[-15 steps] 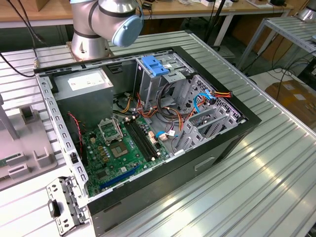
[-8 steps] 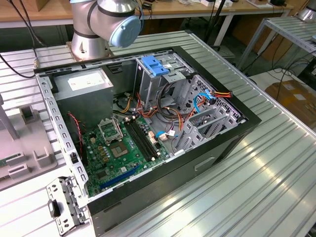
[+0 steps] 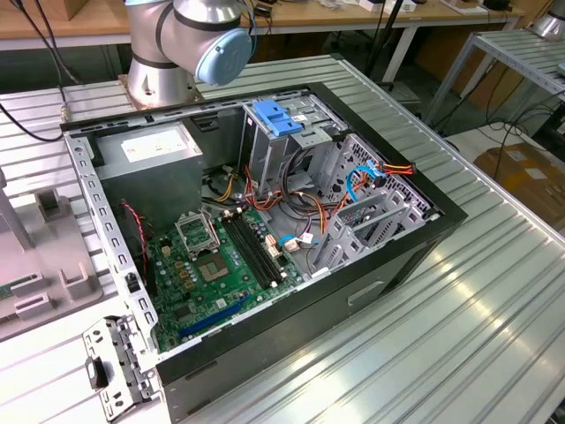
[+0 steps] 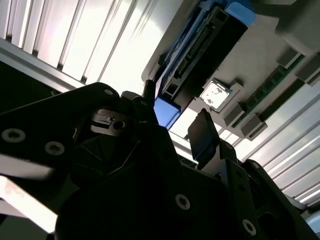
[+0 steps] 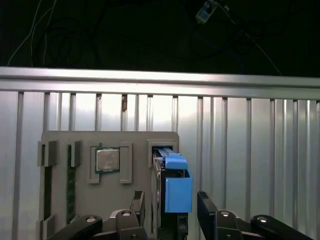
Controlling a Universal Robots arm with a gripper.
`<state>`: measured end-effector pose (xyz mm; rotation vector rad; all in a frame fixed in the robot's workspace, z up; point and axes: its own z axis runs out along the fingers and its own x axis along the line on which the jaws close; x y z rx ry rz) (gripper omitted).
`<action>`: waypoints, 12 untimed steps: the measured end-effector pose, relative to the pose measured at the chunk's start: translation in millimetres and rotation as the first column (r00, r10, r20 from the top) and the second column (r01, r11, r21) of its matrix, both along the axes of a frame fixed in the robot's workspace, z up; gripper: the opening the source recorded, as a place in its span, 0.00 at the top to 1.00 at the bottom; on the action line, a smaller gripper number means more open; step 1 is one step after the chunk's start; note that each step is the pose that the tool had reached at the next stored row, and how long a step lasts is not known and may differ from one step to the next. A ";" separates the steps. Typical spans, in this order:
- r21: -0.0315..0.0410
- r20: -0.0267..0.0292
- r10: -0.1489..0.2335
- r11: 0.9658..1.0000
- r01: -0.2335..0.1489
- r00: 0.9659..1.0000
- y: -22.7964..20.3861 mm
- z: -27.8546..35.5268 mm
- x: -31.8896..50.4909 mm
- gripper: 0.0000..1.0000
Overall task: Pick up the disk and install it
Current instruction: 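Pick up the disk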
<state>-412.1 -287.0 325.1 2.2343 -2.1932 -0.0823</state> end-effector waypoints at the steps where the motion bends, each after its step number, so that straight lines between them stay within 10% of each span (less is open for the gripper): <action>1: 0.000 0.000 0.001 1.000 -0.001 1.000 0.0 -1.7 0.0 0.46; 12: 0.000 0.000 0.010 1.000 -0.010 1.000 2.7 -23.6 -3.7 0.46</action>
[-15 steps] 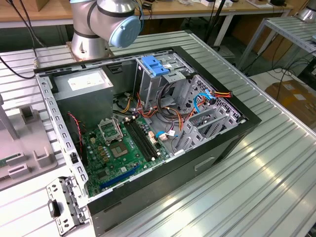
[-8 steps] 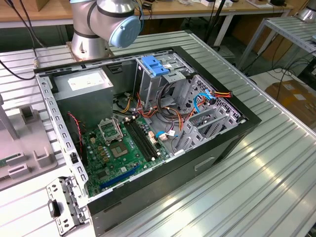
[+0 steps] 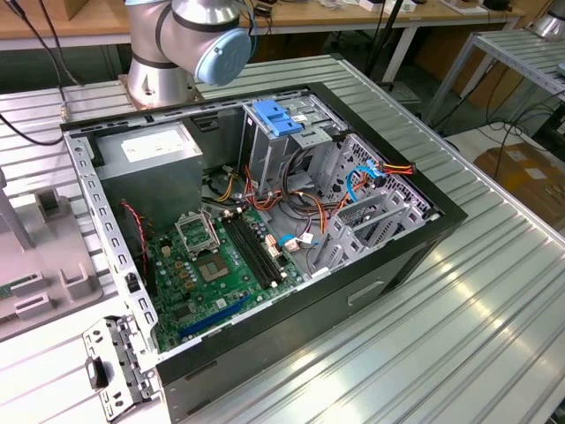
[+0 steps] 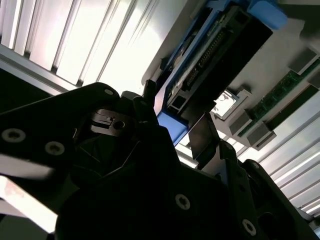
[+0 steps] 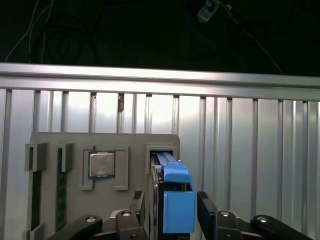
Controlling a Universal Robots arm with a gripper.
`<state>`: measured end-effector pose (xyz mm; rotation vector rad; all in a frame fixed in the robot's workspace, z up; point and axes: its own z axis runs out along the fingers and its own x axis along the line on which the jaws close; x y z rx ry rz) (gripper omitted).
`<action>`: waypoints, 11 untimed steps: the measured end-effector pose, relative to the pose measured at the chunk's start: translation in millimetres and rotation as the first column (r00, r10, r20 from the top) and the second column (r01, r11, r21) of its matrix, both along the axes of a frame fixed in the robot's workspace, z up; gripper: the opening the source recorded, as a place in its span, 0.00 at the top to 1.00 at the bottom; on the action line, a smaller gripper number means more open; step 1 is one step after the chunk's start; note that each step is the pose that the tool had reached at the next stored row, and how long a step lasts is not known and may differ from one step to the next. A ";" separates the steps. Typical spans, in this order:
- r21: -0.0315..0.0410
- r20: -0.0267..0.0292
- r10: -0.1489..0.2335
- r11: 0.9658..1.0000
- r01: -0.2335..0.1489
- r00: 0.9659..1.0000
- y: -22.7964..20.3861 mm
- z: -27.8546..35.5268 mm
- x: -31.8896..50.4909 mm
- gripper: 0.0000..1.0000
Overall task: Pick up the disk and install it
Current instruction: 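Pick up the disk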
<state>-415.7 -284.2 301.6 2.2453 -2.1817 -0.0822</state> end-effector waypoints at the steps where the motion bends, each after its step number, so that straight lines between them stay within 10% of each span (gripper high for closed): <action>1: 0.000 0.000 0.001 1.000 -0.001 1.000 0.3 -1.7 -0.3 0.46; 11: 0.000 0.000 0.007 1.000 -0.007 1.000 1.7 -14.1 -0.9 0.46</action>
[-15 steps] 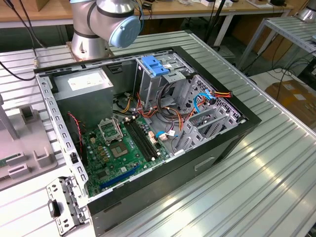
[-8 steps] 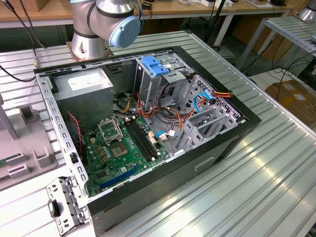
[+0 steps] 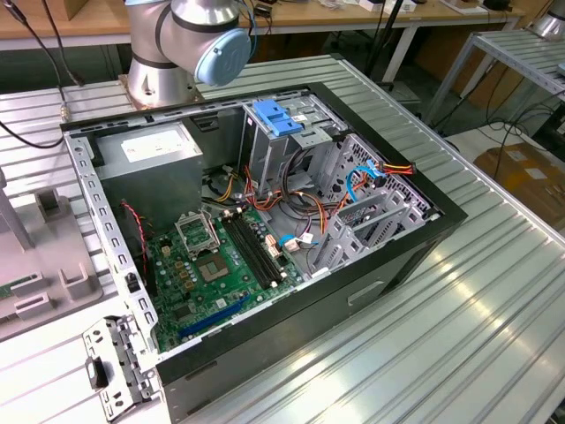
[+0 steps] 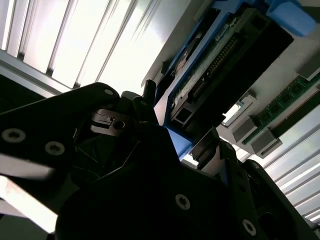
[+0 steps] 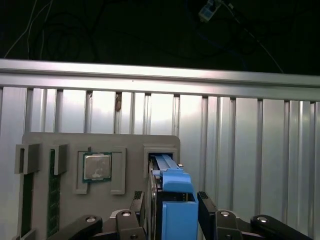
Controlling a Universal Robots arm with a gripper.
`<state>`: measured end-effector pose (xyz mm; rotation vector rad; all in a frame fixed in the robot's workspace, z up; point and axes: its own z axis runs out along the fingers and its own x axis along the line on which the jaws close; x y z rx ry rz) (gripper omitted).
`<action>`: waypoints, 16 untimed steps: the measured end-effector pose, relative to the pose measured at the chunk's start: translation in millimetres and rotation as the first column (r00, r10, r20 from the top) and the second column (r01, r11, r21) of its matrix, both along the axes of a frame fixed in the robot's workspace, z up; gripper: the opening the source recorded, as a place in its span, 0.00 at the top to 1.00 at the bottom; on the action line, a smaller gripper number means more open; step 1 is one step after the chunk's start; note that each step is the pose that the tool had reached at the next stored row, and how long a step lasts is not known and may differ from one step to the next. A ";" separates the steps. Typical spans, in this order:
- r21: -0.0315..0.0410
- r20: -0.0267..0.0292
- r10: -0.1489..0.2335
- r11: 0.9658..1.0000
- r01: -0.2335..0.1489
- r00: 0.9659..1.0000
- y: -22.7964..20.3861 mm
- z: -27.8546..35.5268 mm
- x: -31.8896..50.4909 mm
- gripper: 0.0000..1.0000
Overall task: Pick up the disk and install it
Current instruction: 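Pick up the disk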
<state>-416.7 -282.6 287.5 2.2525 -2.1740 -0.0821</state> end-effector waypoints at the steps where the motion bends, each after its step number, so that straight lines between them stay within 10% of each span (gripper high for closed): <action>1: 0.000 0.000 0.000 1.000 0.000 1.000 0.0 -0.5 0.0 0.46; 16: 0.000 0.000 0.000 1.000 0.000 1.000 0.0 -1.3 0.0 0.47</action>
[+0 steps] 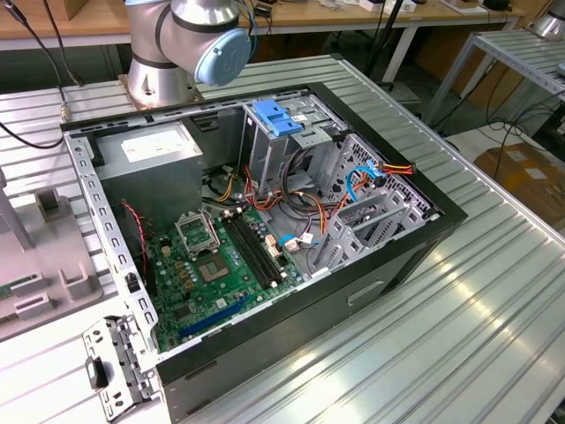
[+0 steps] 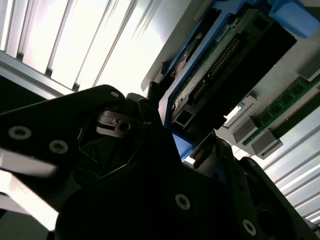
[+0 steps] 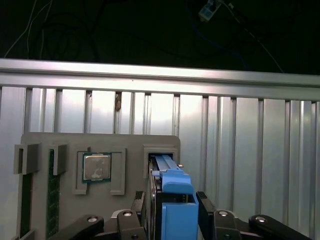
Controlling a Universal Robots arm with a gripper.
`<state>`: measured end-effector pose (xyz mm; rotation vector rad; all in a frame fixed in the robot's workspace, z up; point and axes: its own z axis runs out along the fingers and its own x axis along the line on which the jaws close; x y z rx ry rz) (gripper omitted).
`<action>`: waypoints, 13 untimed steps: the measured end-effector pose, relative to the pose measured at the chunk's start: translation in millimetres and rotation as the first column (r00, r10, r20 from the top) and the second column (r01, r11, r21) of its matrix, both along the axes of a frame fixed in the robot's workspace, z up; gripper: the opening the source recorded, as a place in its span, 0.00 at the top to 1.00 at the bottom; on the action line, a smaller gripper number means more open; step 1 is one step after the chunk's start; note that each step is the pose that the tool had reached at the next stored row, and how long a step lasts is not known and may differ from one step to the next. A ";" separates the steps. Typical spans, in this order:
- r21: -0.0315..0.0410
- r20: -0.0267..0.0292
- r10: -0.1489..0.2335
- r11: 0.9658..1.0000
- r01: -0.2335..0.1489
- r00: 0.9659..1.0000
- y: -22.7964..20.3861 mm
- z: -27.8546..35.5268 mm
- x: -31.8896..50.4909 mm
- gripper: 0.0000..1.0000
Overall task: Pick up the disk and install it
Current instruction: 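Pick up the disk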
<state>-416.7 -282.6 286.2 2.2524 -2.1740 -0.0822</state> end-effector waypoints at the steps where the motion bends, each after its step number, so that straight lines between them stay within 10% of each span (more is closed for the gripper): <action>1: 0.000 0.000 0.000 1.000 0.000 1.000 0.0 0.0 0.0 0.60; 13: 0.000 0.000 0.000 1.000 0.000 1.000 0.0 -0.3 0.0 0.63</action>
